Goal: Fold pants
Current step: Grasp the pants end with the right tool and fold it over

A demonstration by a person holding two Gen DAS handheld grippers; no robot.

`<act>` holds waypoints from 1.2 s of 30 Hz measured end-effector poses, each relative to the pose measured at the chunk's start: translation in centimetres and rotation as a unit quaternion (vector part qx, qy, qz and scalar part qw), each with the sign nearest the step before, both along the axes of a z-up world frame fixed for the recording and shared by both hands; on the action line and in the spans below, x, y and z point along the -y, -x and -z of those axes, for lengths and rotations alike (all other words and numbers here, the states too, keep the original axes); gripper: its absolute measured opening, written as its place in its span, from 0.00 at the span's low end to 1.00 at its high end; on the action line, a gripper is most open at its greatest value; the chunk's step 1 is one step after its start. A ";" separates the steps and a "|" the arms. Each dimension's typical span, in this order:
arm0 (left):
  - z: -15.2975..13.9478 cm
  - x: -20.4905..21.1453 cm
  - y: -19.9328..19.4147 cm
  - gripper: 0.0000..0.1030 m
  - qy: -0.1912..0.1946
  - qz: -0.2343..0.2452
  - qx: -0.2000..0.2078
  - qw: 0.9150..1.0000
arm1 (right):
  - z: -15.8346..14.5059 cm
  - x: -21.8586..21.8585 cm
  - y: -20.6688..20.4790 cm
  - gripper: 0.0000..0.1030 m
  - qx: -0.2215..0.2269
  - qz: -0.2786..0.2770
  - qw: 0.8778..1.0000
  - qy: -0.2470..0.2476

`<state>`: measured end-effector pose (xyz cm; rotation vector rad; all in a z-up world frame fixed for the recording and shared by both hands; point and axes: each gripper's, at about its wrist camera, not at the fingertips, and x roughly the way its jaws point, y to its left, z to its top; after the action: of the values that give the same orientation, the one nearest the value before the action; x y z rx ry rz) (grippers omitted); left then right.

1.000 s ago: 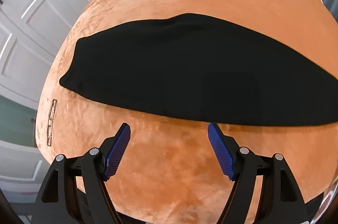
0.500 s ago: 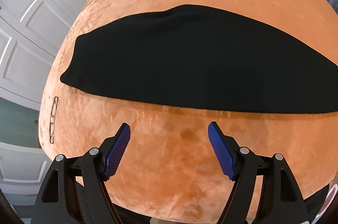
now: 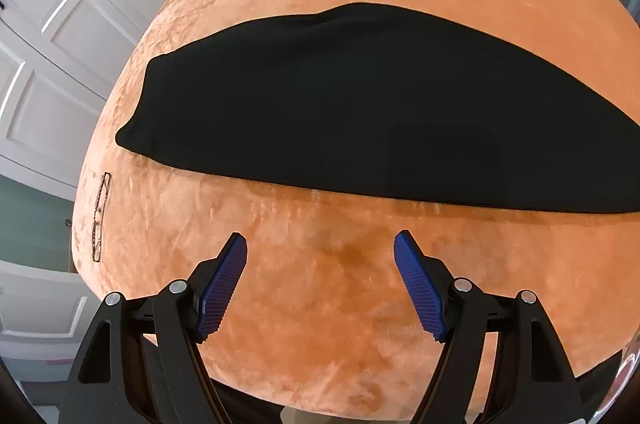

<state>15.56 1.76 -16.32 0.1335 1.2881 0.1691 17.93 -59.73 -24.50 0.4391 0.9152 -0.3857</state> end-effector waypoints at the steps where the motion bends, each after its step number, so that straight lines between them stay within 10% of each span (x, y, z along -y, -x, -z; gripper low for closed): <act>1: 0.0 0.0 0.1 0.71 -0.002 0.004 0.000 1.000 | -0.5 0.0 0.7 0.27 0.009 0.012 1.000 -0.003; 12: 0.0 -0.1 1.2 0.72 -0.002 0.012 -0.001 1.000 | 2.7 -0.6 -0.8 0.71 -0.062 0.044 0.996 -0.039; 14: -0.3 -0.4 1.4 0.72 -0.006 0.011 0.003 1.000 | 2.8 -1.3 -1.3 0.67 -0.061 0.037 0.997 -0.013; 19: -0.5 -2.3 1.7 0.72 0.004 -0.004 0.005 1.000 | 2.0 -2.3 -2.1 0.19 -0.061 0.027 0.997 -0.037; 36: -0.9 -9.1 4.4 0.76 0.065 -0.023 0.041 0.997 | -8.6 -24.1 -7.7 0.18 0.014 -0.137 0.988 -0.069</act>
<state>11.20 10.84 -15.42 -0.0147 1.2163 0.1286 25.61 -35.68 -15.86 0.4375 0.9635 -0.0657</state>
